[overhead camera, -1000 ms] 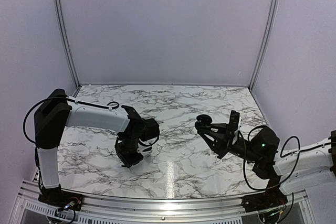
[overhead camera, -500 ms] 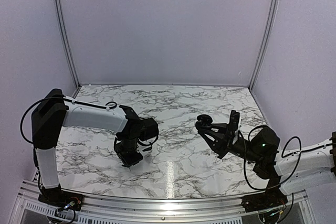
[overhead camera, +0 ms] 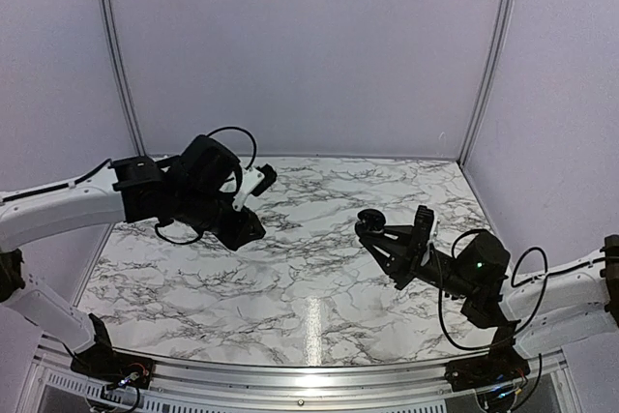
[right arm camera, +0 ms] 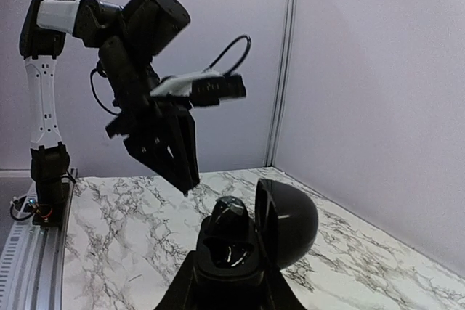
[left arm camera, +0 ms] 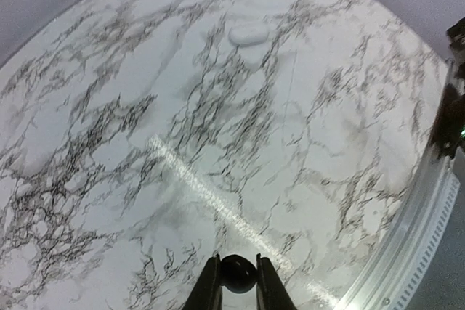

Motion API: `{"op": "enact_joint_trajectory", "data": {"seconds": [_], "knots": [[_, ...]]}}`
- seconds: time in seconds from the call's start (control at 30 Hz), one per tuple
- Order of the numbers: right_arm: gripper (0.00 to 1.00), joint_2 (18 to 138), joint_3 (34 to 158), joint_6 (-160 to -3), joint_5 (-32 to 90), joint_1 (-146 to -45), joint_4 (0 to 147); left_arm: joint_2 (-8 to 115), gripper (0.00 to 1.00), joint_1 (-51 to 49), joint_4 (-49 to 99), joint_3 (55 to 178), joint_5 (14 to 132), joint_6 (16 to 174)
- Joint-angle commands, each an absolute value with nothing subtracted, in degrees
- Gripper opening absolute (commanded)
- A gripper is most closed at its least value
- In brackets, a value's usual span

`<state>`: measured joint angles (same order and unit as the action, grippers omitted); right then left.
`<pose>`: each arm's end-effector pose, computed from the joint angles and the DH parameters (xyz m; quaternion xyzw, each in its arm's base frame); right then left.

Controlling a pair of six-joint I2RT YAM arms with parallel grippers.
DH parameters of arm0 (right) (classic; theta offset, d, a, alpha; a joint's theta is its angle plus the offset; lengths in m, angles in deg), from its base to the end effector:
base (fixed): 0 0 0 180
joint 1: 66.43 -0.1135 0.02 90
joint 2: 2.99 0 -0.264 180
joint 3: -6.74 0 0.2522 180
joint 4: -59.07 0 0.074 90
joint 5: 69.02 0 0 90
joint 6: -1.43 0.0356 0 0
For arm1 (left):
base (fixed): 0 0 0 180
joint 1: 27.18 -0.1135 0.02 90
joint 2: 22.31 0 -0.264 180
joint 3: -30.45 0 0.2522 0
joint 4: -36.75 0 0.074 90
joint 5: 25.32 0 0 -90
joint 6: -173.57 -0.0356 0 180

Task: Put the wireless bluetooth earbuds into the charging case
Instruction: Pick up the right earbud from the center of the board, then insert the right earbud into the right side groove of the charging case.

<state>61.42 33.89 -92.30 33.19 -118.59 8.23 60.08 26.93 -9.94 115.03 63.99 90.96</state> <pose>0.1244 0.1724 0.2245 -0.3620 0.5042 0.3805 0.6856 0.1851 -0.2551 0.3080 0.3635 0.8475 -0.1929 0.3352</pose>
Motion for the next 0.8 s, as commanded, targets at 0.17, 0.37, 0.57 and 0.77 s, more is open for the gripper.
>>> {"op": "enact_joint_trajectory", "data": {"seconds": [0.17, 0.37, 0.57, 0.77], "knots": [[0.0, 68.5, 37.7, -107.2, 28.5, -122.9, -5.5, 44.4, 0.11, 28.5, 24.8, 103.4, 75.4, 97.8], [0.0, 72.4, 38.8, -113.7, 23.8, -126.5, -11.0, 43.9, 0.11, 32.1, 37.5, 100.4, 76.2, 101.3], [0.0, 74.9, 39.7, -115.5, 21.2, -127.5, -13.7, 47.5, 0.11, 36.3, 43.7, 101.5, 75.7, 101.9], [0.0, 77.4, 42.8, -115.8, 8.1, -130.1, -13.7, 51.6, 0.11, 38.8, 50.5, 101.9, 74.0, 104.5]]}}
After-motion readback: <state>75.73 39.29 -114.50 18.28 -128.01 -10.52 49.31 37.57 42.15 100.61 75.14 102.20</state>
